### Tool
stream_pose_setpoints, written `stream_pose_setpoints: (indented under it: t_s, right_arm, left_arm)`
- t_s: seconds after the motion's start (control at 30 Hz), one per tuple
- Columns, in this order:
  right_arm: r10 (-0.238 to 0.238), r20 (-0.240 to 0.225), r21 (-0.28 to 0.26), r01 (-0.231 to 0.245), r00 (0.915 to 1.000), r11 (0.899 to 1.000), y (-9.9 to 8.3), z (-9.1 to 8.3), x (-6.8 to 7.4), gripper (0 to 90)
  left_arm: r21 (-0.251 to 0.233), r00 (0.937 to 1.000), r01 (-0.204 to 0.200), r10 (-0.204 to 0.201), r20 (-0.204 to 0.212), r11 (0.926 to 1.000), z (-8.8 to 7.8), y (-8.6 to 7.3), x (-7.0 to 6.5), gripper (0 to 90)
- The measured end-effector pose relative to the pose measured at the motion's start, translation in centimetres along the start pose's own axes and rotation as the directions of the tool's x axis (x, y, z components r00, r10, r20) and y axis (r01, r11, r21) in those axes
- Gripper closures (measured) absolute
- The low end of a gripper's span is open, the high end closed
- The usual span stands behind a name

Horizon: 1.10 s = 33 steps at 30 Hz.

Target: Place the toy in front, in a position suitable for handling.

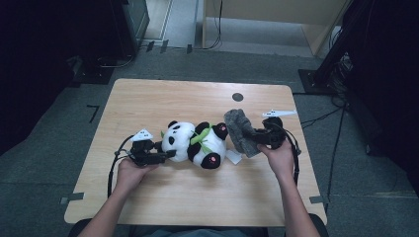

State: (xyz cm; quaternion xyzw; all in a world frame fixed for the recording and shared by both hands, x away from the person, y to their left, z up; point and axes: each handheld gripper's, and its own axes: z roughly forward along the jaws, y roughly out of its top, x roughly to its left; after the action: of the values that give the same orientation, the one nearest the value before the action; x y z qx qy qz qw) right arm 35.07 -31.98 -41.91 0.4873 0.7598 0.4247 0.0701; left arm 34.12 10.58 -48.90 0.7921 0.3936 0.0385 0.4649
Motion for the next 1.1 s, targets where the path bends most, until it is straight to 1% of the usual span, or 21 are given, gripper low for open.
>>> stream_pose_setpoints:
  t_s: [0.07,0.17,0.2,0.27,0.33,0.47,0.53,0.6,0.63,0.7,0.77,0.83,0.87,0.93,1.0,1.1]
  right_arm:
    - [-0.011,-0.009,-0.022,0.011,0.9999,1.000,0.4,-0.7,0.6,76.4]
    - [-0.048,-0.025,-0.046,0.047,0.9985,0.998,1.2,-1.5,1.9,76.4]
    - [-0.070,-0.032,-0.055,0.068,0.9970,0.996,1.5,-1.8,2.5,76.4]
    - [-0.088,-0.043,-0.065,0.085,0.9952,0.994,1.9,-2.2,3.4,76.3]
    - [-0.117,-0.056,-0.076,0.113,0.9915,0.991,2.3,-2.4,4.5,76.2]
    - [-0.170,-0.095,-0.095,0.162,0.9808,0.982,3.1,-2.1,6.6,75.9]
    - [-0.198,-0.113,-0.095,0.188,0.9736,0.978,3.3,-1.5,7.5,75.7]
    - [-0.210,-0.130,-0.088,0.200,0.9689,0.976,3.4,-0.7,8.2,75.7]
    - [-0.218,-0.136,-0.081,0.208,0.9664,0.975,3.4,-0.2,8.4,75.7]
    - [-0.224,-0.143,-0.063,0.217,0.9640,0.974,3.3,0.9,8.6,75.6]
    - [-0.225,-0.147,-0.040,0.221,0.9633,0.974,3.0,2.0,8.7,75.5]
    - [-0.215,-0.153,-0.014,0.215,0.9646,0.976,2.6,3.0,8.6,75.3]
    - [-0.219,-0.149,-0.008,0.221,0.9642,0.975,2.4,3.4,8.5,75.1]
    - [-0.205,-0.156,0.008,0.209,0.9662,0.978,2.1,4.1,8.1,75.0]
    - [-0.180,-0.179,0.020,0.186,0.9672,0.982,1.7,4.7,7.7,75.1]
    - [-0.158,-0.181,0.027,0.165,0.9708,0.986,1.3,4.9,7.2,73.3]
  left_arm:
    - [0.001,1.0000,0.000,0.000,-0.001,1.0000,0.0,0.0,0.0,35.4]
    - [-0.001,1.0000,0.002,-0.002,-0.004,1.0000,0.0,0.0,-0.1,35.4]
    - [-0.002,1.0000,0.003,-0.003,-0.004,1.0000,0.0,0.0,-0.1,35.4]
    - [-0.003,1.0000,0.005,-0.005,-0.005,1.0000,0.0,0.0,-0.1,35.4]
    - [-0.004,1.0000,0.006,-0.006,-0.004,1.0000,0.0,0.0,-0.1,35.4]
    - [-0.007,1.0000,0.008,-0.008,-0.003,0.9999,0.0,-0.1,0.0,35.4]
    - [-0.007,1.0000,0.008,-0.008,-0.004,0.9999,0.0,-0.1,0.0,35.4]
    - [-0.009,1.0000,0.008,-0.008,-0.005,0.9999,0.0,-0.1,-0.1,35.4]
    - [-0.010,0.9999,0.008,-0.008,-0.006,0.9999,0.1,-0.1,-0.1,35.4]
    - [-0.011,0.9999,0.009,-0.009,-0.007,0.9999,0.1,-0.1,-0.1,35.4]
    - [-0.012,0.9999,0.010,-0.011,-0.007,0.9999,0.1,-0.1,-0.1,35.4]
    - [-0.010,0.9999,0.006,-0.006,-0.008,0.9999,0.0,-0.2,-0.1,35.4]
    - [-0.009,1.0000,0.003,-0.004,-0.009,0.9999,0.0,-0.2,-0.1,35.4]
    - [-0.005,0.9999,-0.003,0.003,-0.010,1.0000,0.0,-0.2,-0.1,35.3]
    - [-0.002,1.0000,-0.002,0.001,-0.006,1.0000,0.0,-0.2,-0.1,35.2]
    - [-0.004,0.9999,-0.003,0.003,-0.012,1.0000,0.0,-0.3,-0.3,35.1]
